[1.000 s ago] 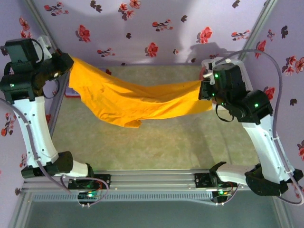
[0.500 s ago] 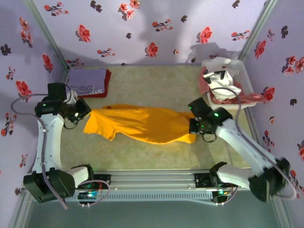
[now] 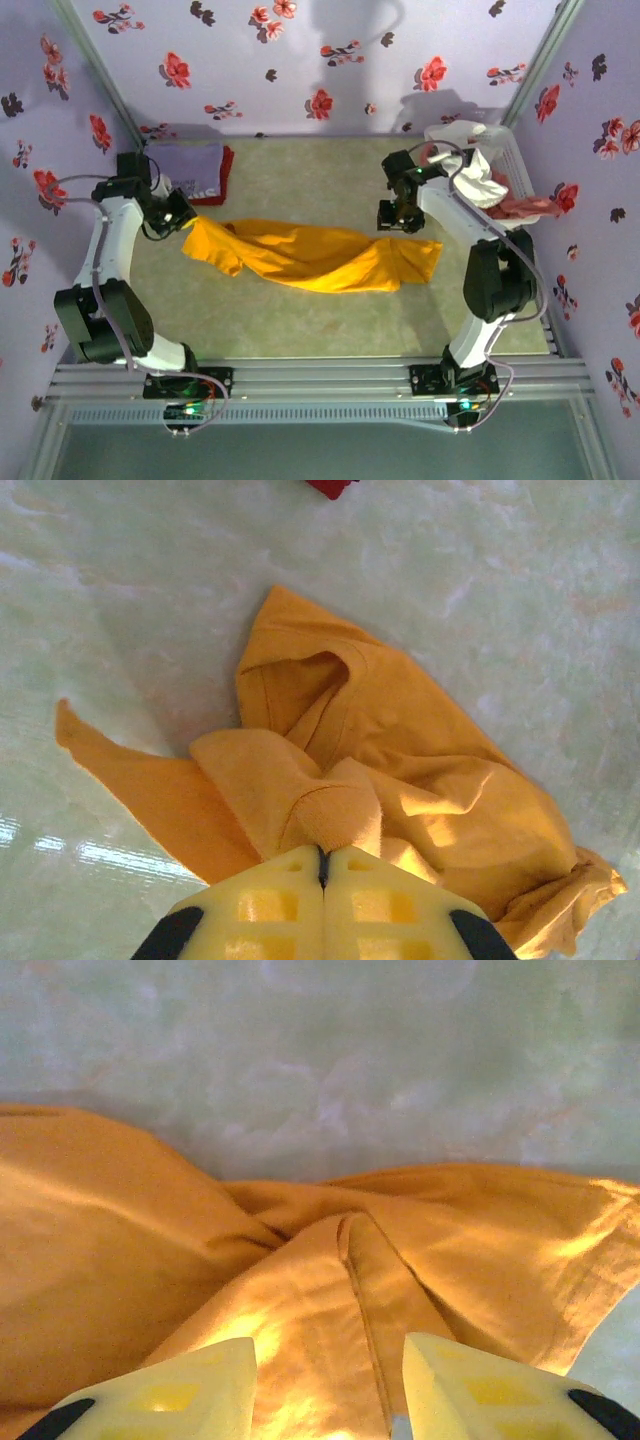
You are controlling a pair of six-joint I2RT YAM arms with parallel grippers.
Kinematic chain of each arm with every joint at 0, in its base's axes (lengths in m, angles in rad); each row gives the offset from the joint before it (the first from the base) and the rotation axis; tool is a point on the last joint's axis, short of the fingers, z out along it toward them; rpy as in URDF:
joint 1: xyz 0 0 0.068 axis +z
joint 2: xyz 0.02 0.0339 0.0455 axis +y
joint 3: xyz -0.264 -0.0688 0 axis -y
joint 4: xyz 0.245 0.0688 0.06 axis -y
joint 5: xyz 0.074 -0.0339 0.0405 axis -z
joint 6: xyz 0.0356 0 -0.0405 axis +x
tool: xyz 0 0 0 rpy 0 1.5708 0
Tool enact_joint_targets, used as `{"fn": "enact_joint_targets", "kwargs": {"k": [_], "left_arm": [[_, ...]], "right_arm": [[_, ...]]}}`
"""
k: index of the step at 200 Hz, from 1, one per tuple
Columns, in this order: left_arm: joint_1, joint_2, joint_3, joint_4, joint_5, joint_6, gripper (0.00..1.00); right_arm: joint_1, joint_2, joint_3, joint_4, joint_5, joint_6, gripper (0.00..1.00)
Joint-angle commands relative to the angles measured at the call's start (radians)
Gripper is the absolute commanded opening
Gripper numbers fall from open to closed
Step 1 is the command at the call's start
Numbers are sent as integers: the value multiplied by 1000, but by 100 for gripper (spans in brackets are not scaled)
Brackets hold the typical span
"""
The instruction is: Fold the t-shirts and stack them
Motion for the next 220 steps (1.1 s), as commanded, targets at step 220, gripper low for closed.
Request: {"fn": "enact_joint_targets", "kwargs": {"k": [220], "left_arm": [[-29,34,-55,76,6,31,0]], "right_arm": [[31,-131,-567,303,-117,90,7]]}}
